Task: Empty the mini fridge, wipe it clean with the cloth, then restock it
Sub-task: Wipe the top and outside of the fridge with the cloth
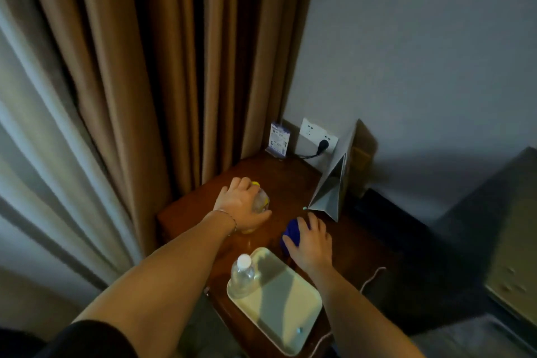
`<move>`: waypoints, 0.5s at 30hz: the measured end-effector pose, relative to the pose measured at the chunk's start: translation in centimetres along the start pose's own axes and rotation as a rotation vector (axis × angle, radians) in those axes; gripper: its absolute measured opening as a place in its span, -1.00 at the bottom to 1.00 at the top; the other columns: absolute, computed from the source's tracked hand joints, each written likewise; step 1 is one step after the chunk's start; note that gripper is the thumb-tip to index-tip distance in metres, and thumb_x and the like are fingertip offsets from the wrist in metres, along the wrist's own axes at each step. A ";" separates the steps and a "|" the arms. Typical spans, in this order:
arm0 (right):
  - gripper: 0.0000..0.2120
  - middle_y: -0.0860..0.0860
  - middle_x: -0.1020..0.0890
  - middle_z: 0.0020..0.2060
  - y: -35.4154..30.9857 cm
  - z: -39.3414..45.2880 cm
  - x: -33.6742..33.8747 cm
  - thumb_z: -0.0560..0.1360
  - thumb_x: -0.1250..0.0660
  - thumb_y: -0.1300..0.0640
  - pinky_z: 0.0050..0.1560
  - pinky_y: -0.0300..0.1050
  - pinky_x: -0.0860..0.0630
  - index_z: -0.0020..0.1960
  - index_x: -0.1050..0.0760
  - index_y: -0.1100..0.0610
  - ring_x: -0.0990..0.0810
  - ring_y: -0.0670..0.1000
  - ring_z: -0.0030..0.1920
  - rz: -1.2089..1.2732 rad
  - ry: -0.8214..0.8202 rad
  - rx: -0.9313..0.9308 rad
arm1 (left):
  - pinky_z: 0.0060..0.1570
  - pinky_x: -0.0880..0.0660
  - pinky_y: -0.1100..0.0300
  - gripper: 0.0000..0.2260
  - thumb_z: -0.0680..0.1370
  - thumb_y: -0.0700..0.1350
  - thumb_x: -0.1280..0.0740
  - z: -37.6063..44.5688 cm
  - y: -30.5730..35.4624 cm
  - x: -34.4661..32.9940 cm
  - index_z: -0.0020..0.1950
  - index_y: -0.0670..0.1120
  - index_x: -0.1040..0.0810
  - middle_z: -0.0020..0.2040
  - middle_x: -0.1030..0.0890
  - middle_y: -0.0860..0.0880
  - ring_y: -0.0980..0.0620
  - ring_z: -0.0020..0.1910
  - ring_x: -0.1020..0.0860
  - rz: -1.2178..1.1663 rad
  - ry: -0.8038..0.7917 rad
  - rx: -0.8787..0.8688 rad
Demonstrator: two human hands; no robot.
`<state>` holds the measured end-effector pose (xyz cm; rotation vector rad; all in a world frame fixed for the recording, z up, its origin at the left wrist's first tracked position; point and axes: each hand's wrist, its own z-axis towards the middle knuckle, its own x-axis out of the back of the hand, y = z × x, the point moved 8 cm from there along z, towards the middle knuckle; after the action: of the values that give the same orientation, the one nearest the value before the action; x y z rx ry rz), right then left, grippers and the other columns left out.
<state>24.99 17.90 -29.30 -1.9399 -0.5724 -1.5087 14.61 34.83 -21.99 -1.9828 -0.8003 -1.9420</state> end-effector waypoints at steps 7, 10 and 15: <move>-0.31 0.05 0.06 0.61 2.7 7.0 -5.9 0.58 -0.08 -0.34 0.50 0.34 -0.08 0.61 -0.04 -0.07 0.09 0.19 0.59 -0.027 -0.129 -0.111 | 0.41 -0.24 -0.05 -0.31 0.49 0.38 -0.19 11.2 0.2 -0.2 0.52 0.04 -0.28 0.45 -0.27 -0.01 -0.04 0.46 -0.17 0.027 0.015 -0.085; -0.28 0.05 0.09 0.61 3.6 8.2 -8.6 0.56 -0.06 -0.40 0.45 0.45 -0.08 0.61 0.01 -0.11 0.12 0.22 0.59 -0.014 -0.204 -0.169 | 0.41 -0.26 -0.07 -0.31 0.49 0.38 -0.19 13.9 1.1 -1.4 0.51 0.03 -0.30 0.45 -0.29 -0.03 -0.05 0.45 -0.18 0.035 -0.002 -0.132; -0.31 0.03 0.09 0.59 4.8 9.6 -11.1 0.49 -0.06 -0.49 0.37 0.55 -0.12 0.53 -0.08 -0.25 0.12 0.31 0.55 0.029 -0.231 -0.272 | 0.38 -0.29 -0.08 -0.31 0.50 0.39 -0.18 16.5 2.0 -3.1 0.51 0.02 -0.30 0.45 -0.29 -0.05 -0.08 0.44 -0.21 0.078 -0.040 -0.216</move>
<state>32.03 21.43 -42.54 -2.3415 -0.4506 -1.4136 29.70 41.41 -25.93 -2.1446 -0.5325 -2.0243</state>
